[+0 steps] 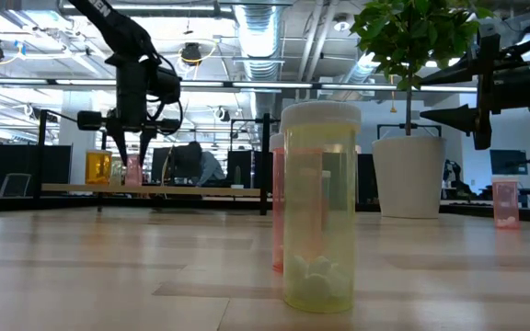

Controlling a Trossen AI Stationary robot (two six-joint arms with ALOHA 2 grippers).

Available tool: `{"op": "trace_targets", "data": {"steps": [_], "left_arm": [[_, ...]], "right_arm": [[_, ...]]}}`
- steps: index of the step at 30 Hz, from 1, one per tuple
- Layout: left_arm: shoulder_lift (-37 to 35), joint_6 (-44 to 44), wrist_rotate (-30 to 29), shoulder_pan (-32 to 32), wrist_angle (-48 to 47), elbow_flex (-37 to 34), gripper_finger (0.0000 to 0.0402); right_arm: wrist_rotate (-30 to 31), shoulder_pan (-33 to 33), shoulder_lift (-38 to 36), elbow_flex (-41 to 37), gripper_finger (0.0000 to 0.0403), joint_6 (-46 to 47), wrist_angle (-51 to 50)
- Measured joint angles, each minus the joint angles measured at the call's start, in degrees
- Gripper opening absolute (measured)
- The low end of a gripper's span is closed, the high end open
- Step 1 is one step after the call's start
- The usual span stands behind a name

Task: Pick and place medicine bottles onto shelf by color
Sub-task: Put the pink pill bottle on the shelf

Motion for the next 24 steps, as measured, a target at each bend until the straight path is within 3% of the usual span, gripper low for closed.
{"op": "trace_targets", "data": {"steps": [7, 24], "left_arm": [[3.4, 1.3, 0.2, 1.2, -5.3, 4.1, 0.0096], [3.6, 1.0, -1.0, 1.4, -6.4, 4.2, 0.0096]], "right_arm": [[0.0, 0.0, 0.0, 0.0, 0.0302, 0.0, 0.0], [0.0, 0.0, 0.0, 0.0, 0.0302, 0.0, 0.0]]}}
